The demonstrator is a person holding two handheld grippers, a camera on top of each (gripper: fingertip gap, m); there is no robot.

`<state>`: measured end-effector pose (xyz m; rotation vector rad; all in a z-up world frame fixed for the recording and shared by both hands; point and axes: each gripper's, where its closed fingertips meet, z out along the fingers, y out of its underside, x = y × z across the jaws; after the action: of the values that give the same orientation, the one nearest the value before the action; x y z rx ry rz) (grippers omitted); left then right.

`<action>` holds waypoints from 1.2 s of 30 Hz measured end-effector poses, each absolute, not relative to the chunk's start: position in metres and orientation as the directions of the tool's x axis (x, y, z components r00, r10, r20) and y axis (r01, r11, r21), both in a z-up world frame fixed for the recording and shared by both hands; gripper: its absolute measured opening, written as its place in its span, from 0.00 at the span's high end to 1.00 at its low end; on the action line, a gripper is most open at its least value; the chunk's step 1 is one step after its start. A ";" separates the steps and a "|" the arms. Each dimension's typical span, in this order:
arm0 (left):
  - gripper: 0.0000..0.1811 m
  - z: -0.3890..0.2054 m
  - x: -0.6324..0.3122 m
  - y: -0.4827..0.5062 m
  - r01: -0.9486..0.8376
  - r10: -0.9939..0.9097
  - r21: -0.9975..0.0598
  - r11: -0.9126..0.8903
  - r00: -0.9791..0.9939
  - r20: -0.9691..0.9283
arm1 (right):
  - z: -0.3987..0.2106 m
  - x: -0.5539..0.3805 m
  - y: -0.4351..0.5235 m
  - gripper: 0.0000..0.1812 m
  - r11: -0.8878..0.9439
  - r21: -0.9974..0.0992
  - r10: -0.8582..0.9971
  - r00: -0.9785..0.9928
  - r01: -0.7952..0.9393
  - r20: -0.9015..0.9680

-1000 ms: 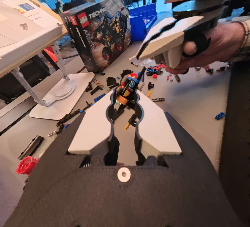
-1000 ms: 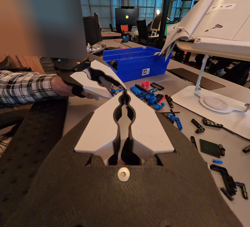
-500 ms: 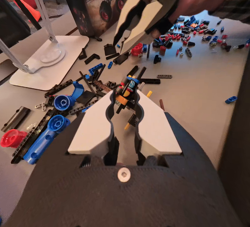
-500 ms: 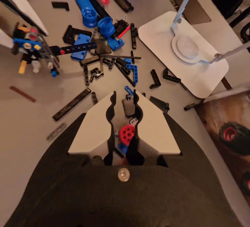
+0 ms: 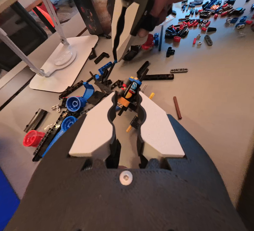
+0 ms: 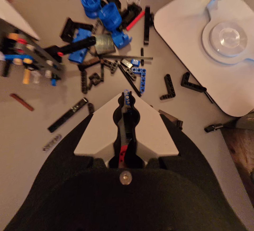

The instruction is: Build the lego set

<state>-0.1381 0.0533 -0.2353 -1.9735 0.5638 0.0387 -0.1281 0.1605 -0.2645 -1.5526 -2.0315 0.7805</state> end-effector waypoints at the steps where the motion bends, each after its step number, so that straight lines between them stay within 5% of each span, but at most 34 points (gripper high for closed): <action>1: 0.87 -0.232 -0.139 0.054 -0.416 -0.357 -0.844 -0.340 0.887 -0.293 | -0.250 -0.128 0.149 0.98 0.178 -0.731 0.965 -0.263 0.659 -0.002; 4: 0.87 -0.223 -0.139 0.054 -0.408 -0.342 -0.861 -0.302 0.890 -0.302 | -0.203 -0.122 0.107 0.98 0.096 -0.875 0.939 -0.336 0.474 -0.079; 8: 0.87 -0.213 -0.127 0.049 -0.256 -0.425 -0.925 -0.281 0.898 -0.119 | -0.171 -0.103 0.067 0.98 0.294 -0.926 0.879 -0.448 0.238 0.164; 23: 0.87 -0.197 -0.102 0.032 0.009 -0.629 -0.951 -0.310 0.748 0.212 | -0.162 -0.080 0.026 0.98 0.643 -0.765 0.635 -0.582 0.034 0.508; 36: 0.87 -0.206 -0.096 0.027 -0.004 -0.657 -0.931 -0.365 0.710 0.255 | -0.171 -0.078 0.024 0.98 0.825 -0.565 0.445 -0.624 0.006 0.643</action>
<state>-0.0965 0.0275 -0.2061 -1.8325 0.5184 -0.7521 -0.0775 0.0235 -0.1706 -0.3289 -2.1651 0.6663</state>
